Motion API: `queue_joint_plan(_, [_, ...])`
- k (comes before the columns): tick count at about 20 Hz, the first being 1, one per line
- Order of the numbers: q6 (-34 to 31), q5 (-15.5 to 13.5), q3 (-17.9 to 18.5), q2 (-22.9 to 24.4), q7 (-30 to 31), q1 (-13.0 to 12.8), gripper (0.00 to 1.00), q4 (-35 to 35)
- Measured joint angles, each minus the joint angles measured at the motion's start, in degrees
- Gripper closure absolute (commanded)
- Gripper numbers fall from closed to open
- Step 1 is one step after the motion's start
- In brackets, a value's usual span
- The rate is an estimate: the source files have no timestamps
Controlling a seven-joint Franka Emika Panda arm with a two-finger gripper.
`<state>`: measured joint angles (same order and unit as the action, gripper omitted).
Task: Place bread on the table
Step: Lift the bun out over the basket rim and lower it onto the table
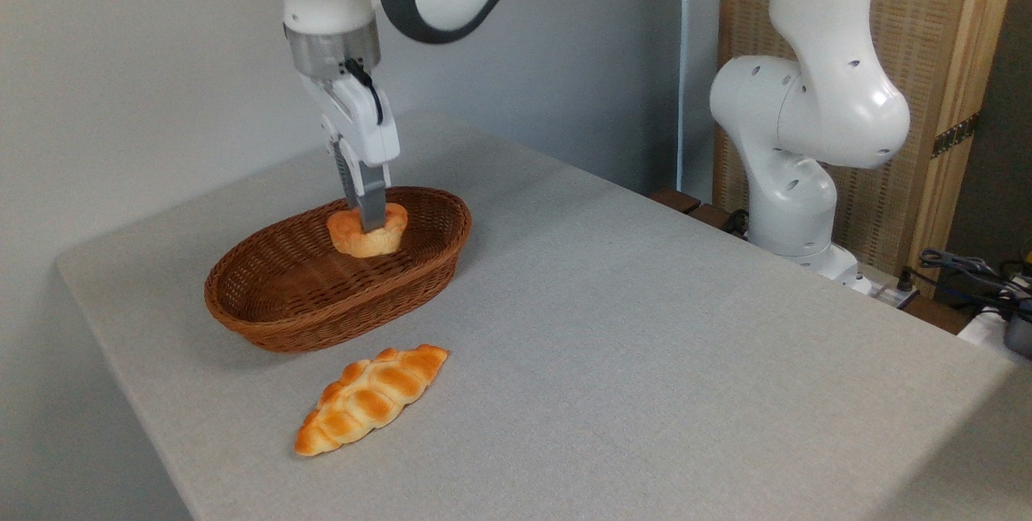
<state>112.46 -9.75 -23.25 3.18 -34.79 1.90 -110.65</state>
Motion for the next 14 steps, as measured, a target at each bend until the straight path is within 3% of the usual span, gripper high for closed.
queue_joint_plan(5, [-10.1, 0.5, 3.7, 0.5, -2.5, 0.2, 0.78, 3.3])
queue_joint_plan(10, [-13.4, 3.7, 9.4, 1.6, -14.1, 0.3, 0.58, 0.5])
queue_joint_plan(11, [-13.5, 3.8, 10.4, 1.7, -16.7, 0.4, 0.44, -1.1])
queue_joint_plan(13, [-13.5, 6.1, 10.9, 1.6, -20.4, 0.5, 0.02, -5.0])
queue_joint_plan(14, [-13.3, 7.5, 10.8, 1.6, -21.2, 0.5, 0.0, -6.7])
